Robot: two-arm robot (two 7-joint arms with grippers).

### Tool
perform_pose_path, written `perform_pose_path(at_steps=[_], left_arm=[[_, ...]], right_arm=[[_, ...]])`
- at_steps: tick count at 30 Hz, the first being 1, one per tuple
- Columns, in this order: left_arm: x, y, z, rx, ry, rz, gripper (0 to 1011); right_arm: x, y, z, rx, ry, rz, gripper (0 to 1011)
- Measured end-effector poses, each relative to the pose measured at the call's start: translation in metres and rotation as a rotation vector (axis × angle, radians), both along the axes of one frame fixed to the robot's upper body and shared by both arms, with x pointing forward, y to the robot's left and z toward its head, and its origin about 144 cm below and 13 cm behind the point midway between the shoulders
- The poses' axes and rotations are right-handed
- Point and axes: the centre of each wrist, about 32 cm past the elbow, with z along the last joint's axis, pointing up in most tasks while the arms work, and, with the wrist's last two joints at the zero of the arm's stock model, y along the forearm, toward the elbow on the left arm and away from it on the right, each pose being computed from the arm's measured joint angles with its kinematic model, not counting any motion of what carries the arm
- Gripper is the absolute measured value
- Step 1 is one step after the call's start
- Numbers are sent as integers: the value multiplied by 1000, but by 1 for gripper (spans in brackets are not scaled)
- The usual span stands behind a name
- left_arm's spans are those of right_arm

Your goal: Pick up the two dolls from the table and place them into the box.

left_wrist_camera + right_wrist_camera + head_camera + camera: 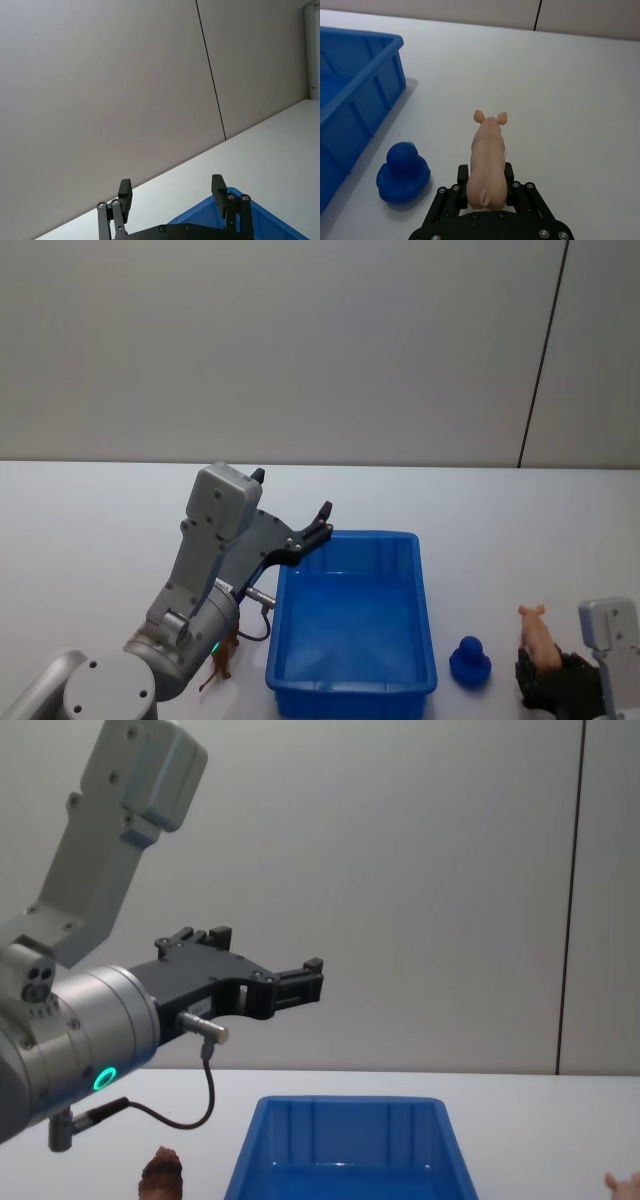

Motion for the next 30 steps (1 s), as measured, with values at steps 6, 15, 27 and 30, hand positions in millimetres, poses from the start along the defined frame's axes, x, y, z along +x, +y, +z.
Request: perform_pose_path(at_steps=[6,15,27,30], left_arm=[[0,0,0,0,0,0,1001],[0,0,0,0,0,0,1001],[0,0,0,0,0,0,1001],[0,0,0,0,0,0,1001]], right_arm=[[-1,2,8,-9,-59,19,378],[0,6,23,6,-156,98,376],[11,19,37,67,-234,243,376],[16,24,39,87,-247,284,376]])
